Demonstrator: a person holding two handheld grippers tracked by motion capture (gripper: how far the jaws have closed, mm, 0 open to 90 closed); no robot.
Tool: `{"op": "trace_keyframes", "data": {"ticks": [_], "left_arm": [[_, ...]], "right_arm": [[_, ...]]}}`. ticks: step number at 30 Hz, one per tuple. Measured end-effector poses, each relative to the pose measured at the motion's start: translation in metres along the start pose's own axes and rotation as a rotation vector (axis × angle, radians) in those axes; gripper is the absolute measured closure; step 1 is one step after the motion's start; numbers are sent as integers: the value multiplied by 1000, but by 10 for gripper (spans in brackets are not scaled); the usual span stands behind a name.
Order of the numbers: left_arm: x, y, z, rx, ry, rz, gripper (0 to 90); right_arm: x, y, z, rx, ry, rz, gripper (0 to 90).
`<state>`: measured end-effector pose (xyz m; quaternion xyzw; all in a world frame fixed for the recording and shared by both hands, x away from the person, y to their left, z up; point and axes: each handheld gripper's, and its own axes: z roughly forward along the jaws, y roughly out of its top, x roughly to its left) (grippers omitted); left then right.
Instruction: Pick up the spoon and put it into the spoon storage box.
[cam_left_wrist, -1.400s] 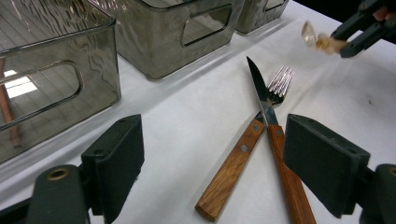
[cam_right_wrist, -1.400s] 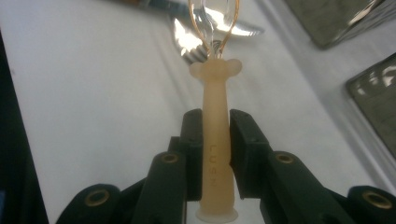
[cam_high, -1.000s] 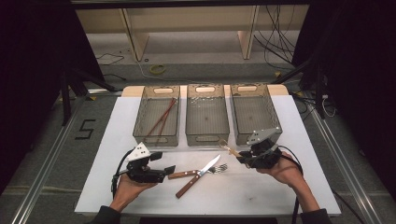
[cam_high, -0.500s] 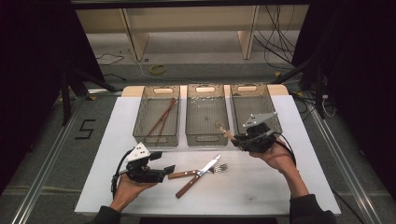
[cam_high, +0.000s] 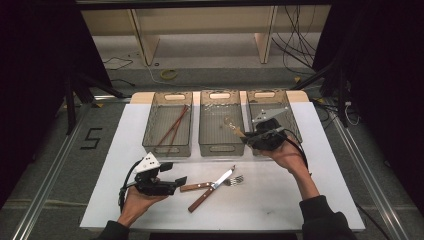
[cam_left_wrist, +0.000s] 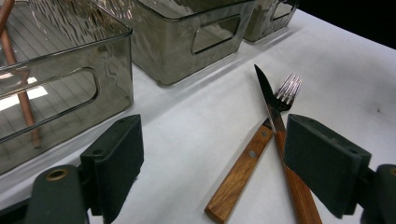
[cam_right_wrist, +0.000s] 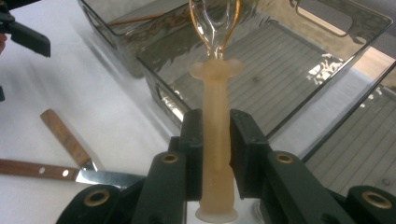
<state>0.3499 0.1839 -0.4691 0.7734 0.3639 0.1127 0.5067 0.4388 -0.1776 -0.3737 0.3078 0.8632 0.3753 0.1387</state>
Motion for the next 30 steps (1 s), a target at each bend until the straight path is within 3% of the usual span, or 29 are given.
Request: {"op": "trace_keyframes", "data": {"ticks": [13,30], "left_arm": [[0,0,0,0,1,-2,197],[0,0,0,0,-2,2,198]], "right_arm": [[-8,25,17,-12,-9,31,768],[-13,52,50,16,-38,75,767]]}}
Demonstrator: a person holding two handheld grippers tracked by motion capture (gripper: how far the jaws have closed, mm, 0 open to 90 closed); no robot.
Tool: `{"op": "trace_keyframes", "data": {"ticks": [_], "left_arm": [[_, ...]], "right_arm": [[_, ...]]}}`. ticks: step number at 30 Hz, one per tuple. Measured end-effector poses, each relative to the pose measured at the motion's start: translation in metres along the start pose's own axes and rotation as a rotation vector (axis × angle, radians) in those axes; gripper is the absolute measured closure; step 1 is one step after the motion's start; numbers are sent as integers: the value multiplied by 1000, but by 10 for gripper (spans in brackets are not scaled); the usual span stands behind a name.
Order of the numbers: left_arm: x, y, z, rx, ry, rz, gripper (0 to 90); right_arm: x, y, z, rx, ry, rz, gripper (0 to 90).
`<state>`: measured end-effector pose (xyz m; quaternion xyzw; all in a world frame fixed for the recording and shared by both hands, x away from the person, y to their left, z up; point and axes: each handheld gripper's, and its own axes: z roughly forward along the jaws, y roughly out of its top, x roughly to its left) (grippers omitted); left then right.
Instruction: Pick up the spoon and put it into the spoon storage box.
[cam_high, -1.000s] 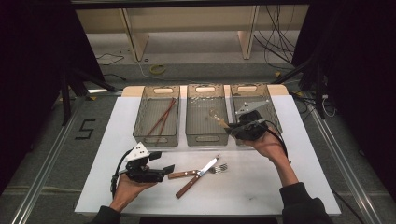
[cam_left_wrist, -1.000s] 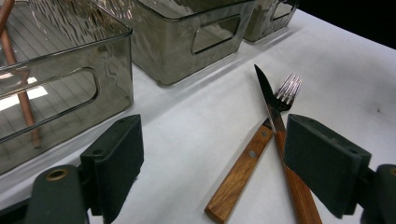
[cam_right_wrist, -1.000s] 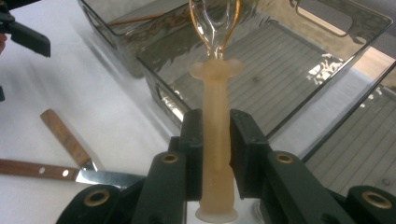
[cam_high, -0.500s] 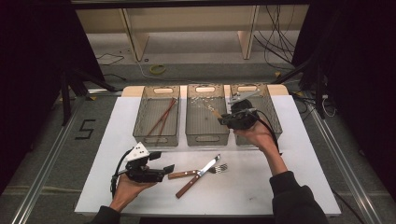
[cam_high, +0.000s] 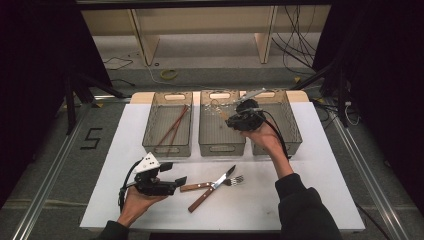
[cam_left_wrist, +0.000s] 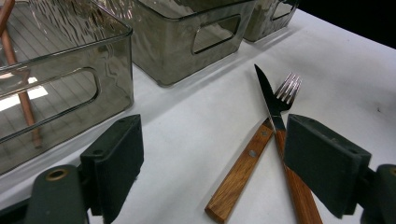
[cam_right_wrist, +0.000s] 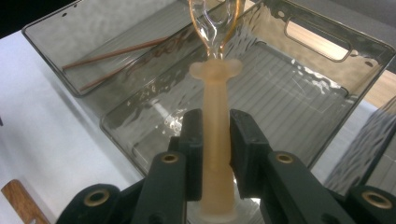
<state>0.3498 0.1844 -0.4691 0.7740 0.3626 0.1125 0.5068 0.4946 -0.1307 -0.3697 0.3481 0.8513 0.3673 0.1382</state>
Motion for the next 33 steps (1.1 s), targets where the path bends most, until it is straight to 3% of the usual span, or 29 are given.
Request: {"op": "trace_keyframes", "data": {"ticks": [33], "left_arm": [[0,-1,2,10,-3,6,200]], "right_arm": [[-11,-2,36,85,-37,67,764]]}}
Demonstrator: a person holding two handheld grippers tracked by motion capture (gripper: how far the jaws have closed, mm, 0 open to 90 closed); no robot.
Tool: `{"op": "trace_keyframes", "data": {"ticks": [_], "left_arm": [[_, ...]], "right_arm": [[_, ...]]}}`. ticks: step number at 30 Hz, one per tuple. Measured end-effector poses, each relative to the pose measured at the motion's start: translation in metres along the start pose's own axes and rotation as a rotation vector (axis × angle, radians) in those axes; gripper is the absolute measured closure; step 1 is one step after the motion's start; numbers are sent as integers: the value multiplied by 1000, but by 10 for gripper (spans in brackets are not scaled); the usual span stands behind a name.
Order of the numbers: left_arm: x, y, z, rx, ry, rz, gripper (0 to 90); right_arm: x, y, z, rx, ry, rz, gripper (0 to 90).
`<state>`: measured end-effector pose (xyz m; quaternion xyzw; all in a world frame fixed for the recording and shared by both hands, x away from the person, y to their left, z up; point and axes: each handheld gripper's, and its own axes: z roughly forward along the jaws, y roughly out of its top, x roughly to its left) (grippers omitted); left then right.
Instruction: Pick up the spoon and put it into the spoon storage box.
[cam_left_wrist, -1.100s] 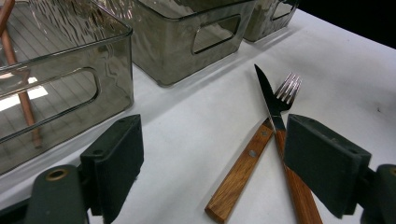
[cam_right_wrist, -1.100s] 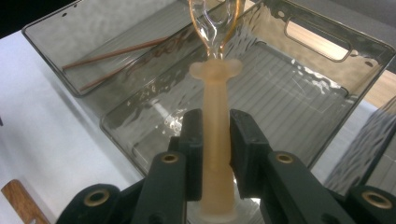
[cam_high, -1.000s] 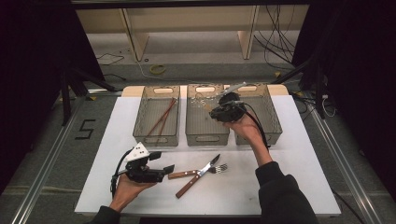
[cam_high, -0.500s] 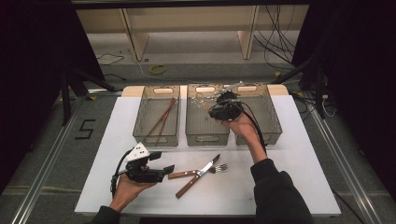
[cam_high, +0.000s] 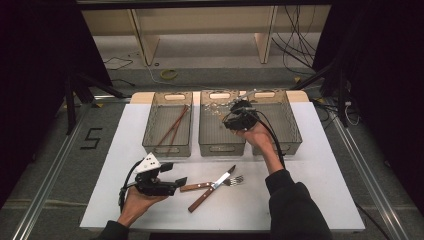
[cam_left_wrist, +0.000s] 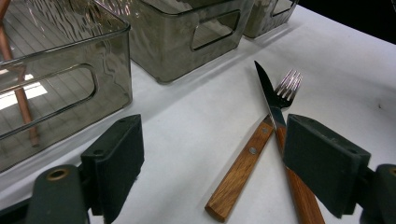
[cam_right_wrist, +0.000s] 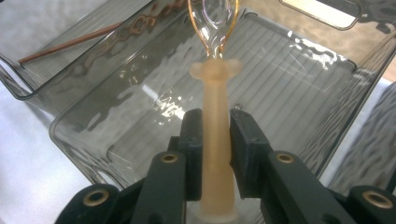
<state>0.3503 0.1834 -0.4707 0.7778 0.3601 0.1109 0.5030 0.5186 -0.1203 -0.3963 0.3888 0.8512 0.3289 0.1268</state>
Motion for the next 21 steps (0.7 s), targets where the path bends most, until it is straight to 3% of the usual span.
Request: {"op": "trace_keyframes", "data": {"ticks": [15,21], "left_arm": [[0,0,1,5,-1,-2,201],[0,-1,1,7,-4,-3,200]], "right_arm": [[2,0,12,34,13,15,750],[0,1,10,16,39,38,612]]}}
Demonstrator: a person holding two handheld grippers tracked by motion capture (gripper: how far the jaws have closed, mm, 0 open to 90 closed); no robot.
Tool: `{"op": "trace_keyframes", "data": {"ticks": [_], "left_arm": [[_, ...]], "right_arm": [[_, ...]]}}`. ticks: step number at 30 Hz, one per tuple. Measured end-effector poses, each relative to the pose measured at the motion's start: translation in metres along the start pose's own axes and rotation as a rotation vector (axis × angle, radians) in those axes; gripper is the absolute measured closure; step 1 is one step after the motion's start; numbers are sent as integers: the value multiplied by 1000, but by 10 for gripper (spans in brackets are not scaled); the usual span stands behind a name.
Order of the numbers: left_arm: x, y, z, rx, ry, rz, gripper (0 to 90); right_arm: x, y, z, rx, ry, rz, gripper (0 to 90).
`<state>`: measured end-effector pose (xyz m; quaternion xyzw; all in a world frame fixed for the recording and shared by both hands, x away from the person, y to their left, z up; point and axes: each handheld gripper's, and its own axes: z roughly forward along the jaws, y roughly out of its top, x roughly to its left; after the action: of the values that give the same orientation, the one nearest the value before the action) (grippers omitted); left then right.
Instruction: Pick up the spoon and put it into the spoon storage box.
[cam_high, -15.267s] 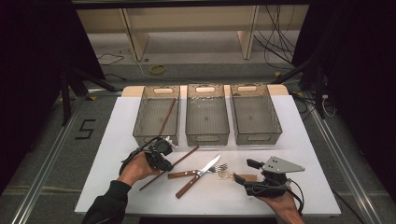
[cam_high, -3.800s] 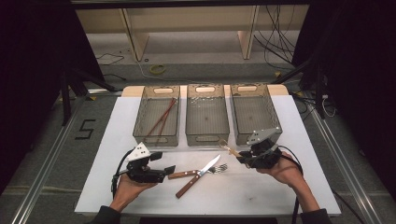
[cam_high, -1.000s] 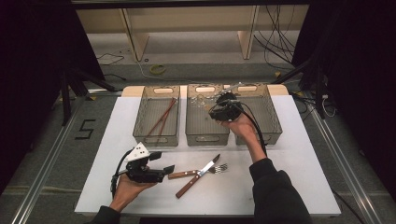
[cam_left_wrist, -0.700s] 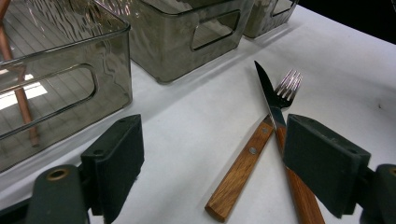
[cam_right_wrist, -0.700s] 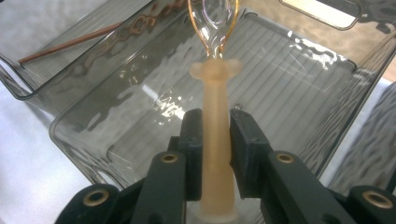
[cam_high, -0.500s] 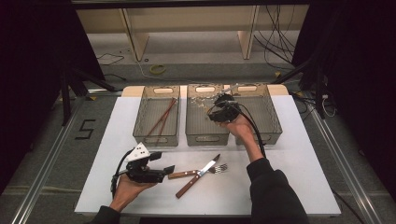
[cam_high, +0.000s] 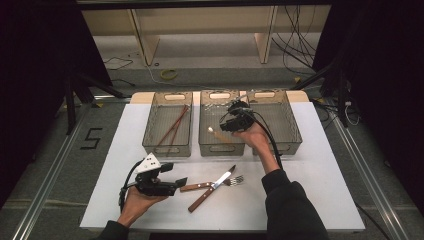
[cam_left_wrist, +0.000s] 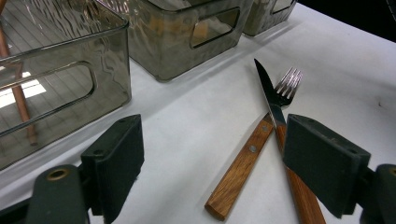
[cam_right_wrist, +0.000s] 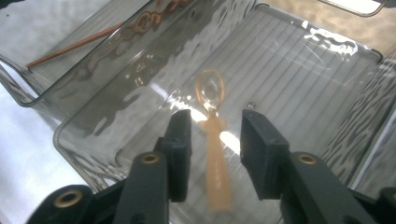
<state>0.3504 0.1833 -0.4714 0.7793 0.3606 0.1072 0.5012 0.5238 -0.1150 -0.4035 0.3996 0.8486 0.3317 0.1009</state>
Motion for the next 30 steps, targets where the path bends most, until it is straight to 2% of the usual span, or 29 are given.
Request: {"op": "trace_keyframes", "data": {"ticks": [4,7,11,16,21,24,30], "left_arm": [[0,0,0,1,-1,0,200],[0,0,1,2,-5,0,200],[-1,0,2,10,-18,-5,199],[-2,1,2,23,-28,-4,198],[-1,0,4,44,-25,-12,195],[-1,0,4,52,-22,-11,196],[-3,2,4,77,-14,-21,202]], "right_arm": [[-2,-2,-6,-6,-3,6,534],[-2,-4,-12,-22,-2,-6,484],[5,-11,-24,-46,17,-25,451],[19,-23,-42,-88,35,-71,411],[29,-40,-61,-139,77,-96,401],[34,-53,-67,-139,76,-117,390],[37,-78,-77,-173,78,-113,378]]}}
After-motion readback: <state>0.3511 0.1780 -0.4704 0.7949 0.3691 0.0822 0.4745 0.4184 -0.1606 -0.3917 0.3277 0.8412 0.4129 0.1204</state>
